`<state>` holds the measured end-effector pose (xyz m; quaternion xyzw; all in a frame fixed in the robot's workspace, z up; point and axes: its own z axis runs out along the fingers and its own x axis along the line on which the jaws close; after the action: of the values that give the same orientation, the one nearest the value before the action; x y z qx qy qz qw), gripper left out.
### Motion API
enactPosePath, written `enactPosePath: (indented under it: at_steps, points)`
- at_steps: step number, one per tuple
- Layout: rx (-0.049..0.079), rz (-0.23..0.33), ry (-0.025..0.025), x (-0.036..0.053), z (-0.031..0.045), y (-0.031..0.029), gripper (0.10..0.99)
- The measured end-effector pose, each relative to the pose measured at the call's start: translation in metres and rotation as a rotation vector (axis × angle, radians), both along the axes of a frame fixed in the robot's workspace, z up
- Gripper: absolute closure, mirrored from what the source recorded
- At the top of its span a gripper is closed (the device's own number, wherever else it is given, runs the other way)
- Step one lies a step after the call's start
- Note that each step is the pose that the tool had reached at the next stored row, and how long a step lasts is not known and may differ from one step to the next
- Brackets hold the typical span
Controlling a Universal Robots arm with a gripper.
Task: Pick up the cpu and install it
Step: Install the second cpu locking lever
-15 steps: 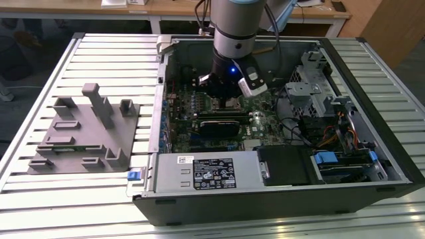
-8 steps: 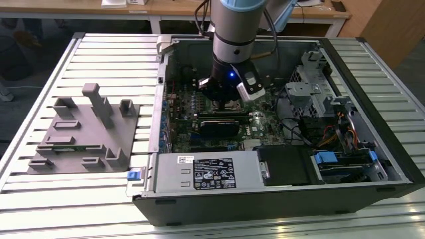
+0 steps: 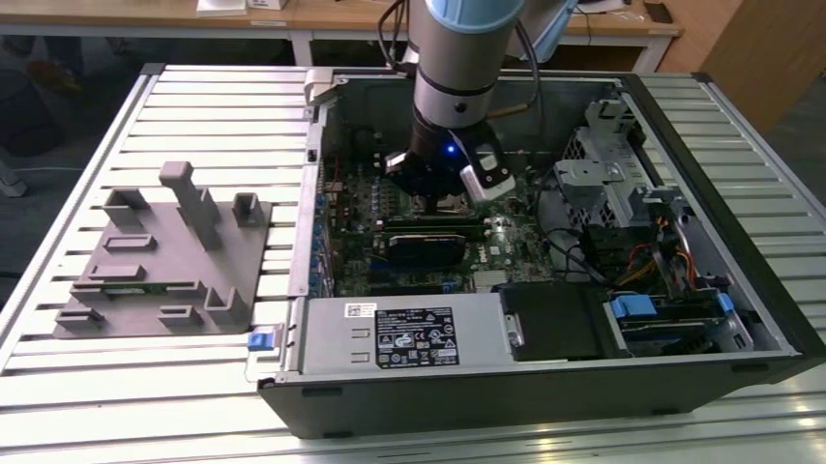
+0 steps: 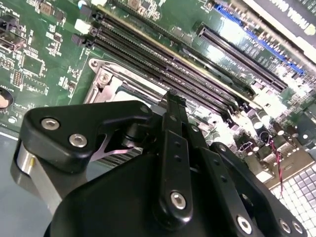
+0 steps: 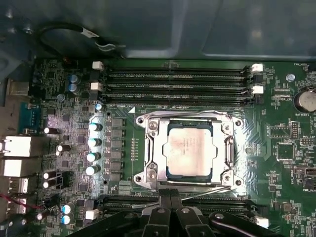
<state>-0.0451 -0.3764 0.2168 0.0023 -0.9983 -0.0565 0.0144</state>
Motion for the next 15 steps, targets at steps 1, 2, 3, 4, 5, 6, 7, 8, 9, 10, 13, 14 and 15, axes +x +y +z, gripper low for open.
enactPosePath:
  at_steps: [1, 2, 3, 4, 5, 6, 7, 8, 9, 10, 13, 14, 15]
  points:
    - [0.002, 0.000, 0.0000, -0.0001, 0.0000, -0.0013, 0.980]
    - [0.004, 0.000, 0.0001, -0.0003, 0.0000, -0.0024, 0.980]
    - [0.006, 0.000, 0.0000, -0.0006, 0.0000, -0.0035, 0.980]
    - [0.009, 0.000, 0.0001, -0.0010, 0.0001, -0.0047, 0.980]
    - [0.013, 0.000, 0.0001, -0.0014, 0.0000, -0.0058, 0.980]
    - [0.016, 0.000, 0.0000, -0.0019, 0.0000, -0.0069, 0.980]
    - [0.020, 0.000, 0.0000, -0.0026, 0.0000, -0.0079, 0.980]
    - [0.024, 0.000, 0.0000, -0.0033, 0.0000, -0.0086, 0.980]
    - [0.028, 0.000, 0.0000, -0.0042, 0.0000, -0.0093, 0.980]
    - [0.032, 0.000, 0.0000, -0.0051, 0.0000, -0.0099, 0.980]
    - [0.042, 0.000, 0.0001, -0.0081, 0.0000, -0.0111, 0.980]
    - [0.045, 0.000, 0.0001, -0.0092, 0.0001, -0.0115, 0.980]
    - [0.048, 0.000, 0.0001, -0.0104, 0.0001, -0.0119, 0.980]
